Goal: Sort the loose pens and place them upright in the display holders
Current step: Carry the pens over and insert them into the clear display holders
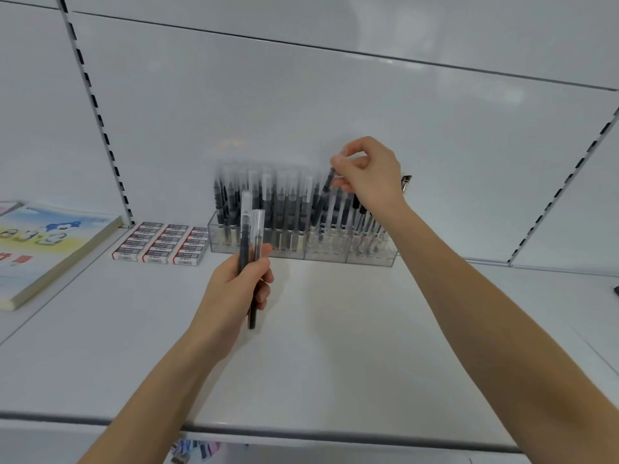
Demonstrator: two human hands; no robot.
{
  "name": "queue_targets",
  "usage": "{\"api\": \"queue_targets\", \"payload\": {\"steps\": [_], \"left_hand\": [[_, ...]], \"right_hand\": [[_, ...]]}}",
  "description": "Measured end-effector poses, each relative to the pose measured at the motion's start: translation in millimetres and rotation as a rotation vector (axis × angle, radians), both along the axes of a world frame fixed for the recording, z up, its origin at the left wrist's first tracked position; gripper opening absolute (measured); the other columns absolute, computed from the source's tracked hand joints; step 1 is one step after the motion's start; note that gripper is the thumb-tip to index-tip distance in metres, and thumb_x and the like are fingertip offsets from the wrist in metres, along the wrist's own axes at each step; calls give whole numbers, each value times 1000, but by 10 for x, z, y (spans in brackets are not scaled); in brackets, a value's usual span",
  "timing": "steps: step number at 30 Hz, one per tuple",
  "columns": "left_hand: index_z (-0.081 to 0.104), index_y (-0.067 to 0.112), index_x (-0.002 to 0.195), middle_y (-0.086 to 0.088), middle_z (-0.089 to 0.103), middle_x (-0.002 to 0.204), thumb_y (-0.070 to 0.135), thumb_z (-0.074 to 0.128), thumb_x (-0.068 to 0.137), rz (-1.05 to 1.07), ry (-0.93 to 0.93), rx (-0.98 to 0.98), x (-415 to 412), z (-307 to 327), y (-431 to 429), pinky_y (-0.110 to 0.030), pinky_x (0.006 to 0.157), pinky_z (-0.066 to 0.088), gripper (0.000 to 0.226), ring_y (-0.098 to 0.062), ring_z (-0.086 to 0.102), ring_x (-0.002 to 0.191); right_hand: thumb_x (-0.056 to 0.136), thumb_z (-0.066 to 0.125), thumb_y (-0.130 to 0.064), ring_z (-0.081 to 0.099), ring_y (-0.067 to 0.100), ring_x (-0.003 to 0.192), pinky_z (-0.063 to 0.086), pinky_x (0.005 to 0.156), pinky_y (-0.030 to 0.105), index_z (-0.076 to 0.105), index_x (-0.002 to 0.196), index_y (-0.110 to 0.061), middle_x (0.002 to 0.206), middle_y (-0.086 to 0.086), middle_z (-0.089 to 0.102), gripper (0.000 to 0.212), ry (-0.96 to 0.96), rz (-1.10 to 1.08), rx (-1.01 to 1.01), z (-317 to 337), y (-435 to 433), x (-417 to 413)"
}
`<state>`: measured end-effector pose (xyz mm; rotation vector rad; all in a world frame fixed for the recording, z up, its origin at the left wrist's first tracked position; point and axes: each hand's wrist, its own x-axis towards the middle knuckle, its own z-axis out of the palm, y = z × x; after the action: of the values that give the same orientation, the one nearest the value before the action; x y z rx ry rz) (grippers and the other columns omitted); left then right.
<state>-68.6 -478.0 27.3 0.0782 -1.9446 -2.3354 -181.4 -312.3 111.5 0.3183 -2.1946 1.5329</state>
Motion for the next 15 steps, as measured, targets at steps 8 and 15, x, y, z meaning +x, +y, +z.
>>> {"api": "queue_targets", "payload": {"steps": [8, 15], "left_hand": [[59, 23, 101, 3, 67, 71, 15, 51, 92, -10, 58, -46, 31, -24, -42, -19, 51, 47, 15, -7, 57, 51], [52, 10, 94, -2, 70, 71, 15, 52, 90, -1, 84, 32, 46, 26, -26, -19, 44, 42, 6, -10, 53, 46]], "right_hand": [[88, 61, -14, 63, 14, 59, 53, 52, 14, 54, 85, -13, 74, 1, 59, 8, -81, 22, 215, -259, -131, -107], [85, 64, -27, 67, 17, 74, 54, 72, 29, 55, 97, -14, 78, 3, 65, 20, -75, -44, 171, -267, -69, 35]]}}
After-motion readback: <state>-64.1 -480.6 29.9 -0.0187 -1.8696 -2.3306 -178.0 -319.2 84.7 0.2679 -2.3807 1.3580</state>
